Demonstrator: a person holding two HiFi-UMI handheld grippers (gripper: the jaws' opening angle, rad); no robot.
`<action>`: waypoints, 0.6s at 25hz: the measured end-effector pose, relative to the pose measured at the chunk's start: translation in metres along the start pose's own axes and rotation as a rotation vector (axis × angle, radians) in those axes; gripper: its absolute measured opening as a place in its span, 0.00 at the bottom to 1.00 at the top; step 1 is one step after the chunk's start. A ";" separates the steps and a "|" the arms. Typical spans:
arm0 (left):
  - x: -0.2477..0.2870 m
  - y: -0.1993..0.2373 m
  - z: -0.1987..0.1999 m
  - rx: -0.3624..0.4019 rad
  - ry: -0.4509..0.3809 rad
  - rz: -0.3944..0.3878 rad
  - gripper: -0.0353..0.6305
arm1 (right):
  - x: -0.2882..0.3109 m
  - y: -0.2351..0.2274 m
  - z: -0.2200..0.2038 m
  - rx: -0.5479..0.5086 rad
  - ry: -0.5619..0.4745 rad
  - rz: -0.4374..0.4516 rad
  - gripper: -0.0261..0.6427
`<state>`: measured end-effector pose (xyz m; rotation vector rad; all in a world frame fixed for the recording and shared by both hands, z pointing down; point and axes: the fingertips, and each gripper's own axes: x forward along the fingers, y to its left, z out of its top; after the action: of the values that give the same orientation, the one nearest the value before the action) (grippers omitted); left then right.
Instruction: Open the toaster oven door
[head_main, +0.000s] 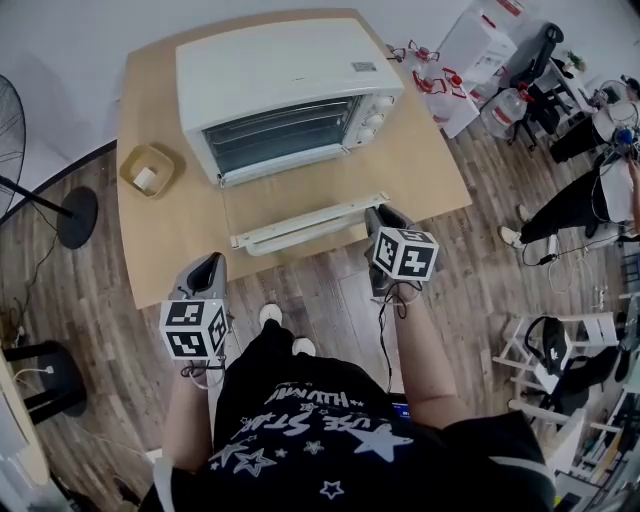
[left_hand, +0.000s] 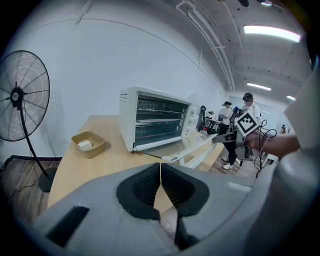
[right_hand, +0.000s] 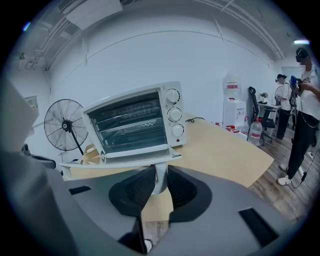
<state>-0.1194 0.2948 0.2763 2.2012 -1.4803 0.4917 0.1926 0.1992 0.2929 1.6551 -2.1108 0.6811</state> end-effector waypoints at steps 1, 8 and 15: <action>0.001 -0.001 -0.001 0.000 0.004 -0.001 0.09 | 0.001 -0.001 -0.004 0.009 -0.001 0.002 0.16; 0.009 -0.005 -0.011 0.004 0.035 0.002 0.09 | 0.012 -0.007 -0.040 0.027 0.038 0.001 0.16; 0.016 -0.008 -0.026 -0.002 0.073 0.003 0.09 | 0.024 -0.013 -0.068 0.024 0.040 -0.004 0.16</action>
<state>-0.1069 0.2988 0.3048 2.1559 -1.4455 0.5649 0.1989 0.2174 0.3633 1.6449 -2.0787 0.7352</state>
